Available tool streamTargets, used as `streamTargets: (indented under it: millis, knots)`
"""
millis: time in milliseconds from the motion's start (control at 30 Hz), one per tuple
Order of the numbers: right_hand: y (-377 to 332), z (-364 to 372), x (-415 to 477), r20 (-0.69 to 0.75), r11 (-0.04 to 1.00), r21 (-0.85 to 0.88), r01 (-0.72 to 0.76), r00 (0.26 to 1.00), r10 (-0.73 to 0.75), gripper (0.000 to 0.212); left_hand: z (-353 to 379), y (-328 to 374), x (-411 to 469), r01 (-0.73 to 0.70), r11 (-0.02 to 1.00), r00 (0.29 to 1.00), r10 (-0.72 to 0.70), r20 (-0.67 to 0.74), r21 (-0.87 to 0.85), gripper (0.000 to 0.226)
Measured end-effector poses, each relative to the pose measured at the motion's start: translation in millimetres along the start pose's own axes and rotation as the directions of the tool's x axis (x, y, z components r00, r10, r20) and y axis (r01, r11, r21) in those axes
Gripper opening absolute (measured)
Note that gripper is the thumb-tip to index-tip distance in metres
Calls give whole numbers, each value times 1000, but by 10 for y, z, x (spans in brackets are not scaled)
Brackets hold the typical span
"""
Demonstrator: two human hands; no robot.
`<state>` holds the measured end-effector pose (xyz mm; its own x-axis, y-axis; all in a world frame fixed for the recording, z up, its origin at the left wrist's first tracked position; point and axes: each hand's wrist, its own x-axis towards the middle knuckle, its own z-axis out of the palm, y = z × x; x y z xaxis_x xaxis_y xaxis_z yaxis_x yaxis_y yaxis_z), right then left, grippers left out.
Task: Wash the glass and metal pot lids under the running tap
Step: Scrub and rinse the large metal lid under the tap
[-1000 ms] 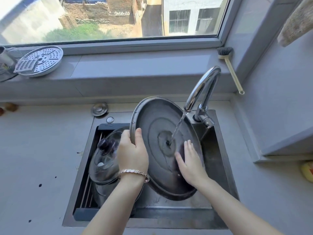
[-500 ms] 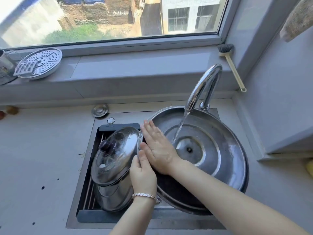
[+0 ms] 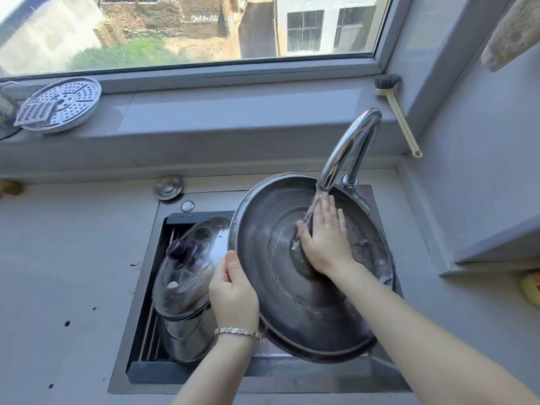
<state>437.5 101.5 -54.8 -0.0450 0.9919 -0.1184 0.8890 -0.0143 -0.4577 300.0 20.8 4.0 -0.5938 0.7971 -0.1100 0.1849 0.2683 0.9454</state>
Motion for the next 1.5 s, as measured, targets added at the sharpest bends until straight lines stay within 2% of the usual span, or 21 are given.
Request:
streamTargets:
  millis: [133,233,400,433,500,567,633,700,767,900,967,1033,1100,1133,1167,1233,1300,1367,1433,1467,1500]
  knots:
    - [-554,-22,-127,-48,935,155,319,948,-315,79,85,53,44,18,998,999,-16,36,-59,38]
    - [-688,14,-411,11,827,237,509,850,-526,66,78,126,178,2,997,1000,-2,2,-77,36]
    - [-75,147,-795,123,677,54,734,668,-734,57,-32,253,365,-138,990,985,138,-102,5,49]
    - [81,137,-836,178,676,24,737,662,-728,58,-47,260,369,-161,986,981,164,-102,31,50]
    - [420,119,-872,289,776,16,631,740,-608,65,-70,268,363,-200,977,975,206,-87,74,50]
    - [746,90,-888,422,921,-6,390,836,-352,84,-75,269,350,-207,968,974,217,-58,139,46]
    - [923,32,-912,511,987,-37,159,852,-118,100,-68,259,336,-193,962,980,199,-9,191,39]
    - [857,-64,-921,534,999,1,46,845,-39,113,-46,229,309,-161,959,987,150,64,235,39]
    - [634,-213,-932,533,990,143,4,842,-80,118,-4,195,251,-105,940,985,52,165,325,40]
    - [30,-558,-991,556,926,356,121,769,-314,77,180,149,87,-21,895,915,-163,370,446,40]
    - [-72,-583,-1013,535,947,238,217,784,-314,66,277,150,11,138,896,861,-319,397,422,40]
    - [-60,-583,-984,447,953,33,300,849,-282,41,348,151,-10,378,867,744,-493,450,324,37]
    - [5,-623,-926,397,954,-81,290,887,-236,27,365,192,-12,460,839,650,-541,534,290,37]
    - [34,-679,-878,402,956,-99,276,890,-216,27,361,185,9,342,871,665,-490,564,353,38]
    - [57,-753,-820,407,962,-104,254,893,-192,31,337,191,30,98,887,724,-374,580,450,39]
    - [70,-936,-717,446,972,-69,223,879,-169,39,254,237,74,-438,695,801,13,599,571,38]
    - [28,-1124,-624,532,967,-38,253,824,-195,42,202,250,129,-682,608,675,311,669,406,40]
    - [-46,-1303,-526,616,955,-20,297,756,-222,44,195,226,163,-727,650,473,239,848,222,59]
    - [-117,-1427,-416,640,949,16,316,726,-253,41,152,203,102,-575,808,313,70,947,130,51]
    - [-143,-1463,-366,636,946,34,321,724,-268,39,143,173,52,-490,865,310,55,949,110,41]
    - [-159,-1476,-318,626,945,49,323,727,-281,37,145,131,14,-428,899,375,83,923,93,39]
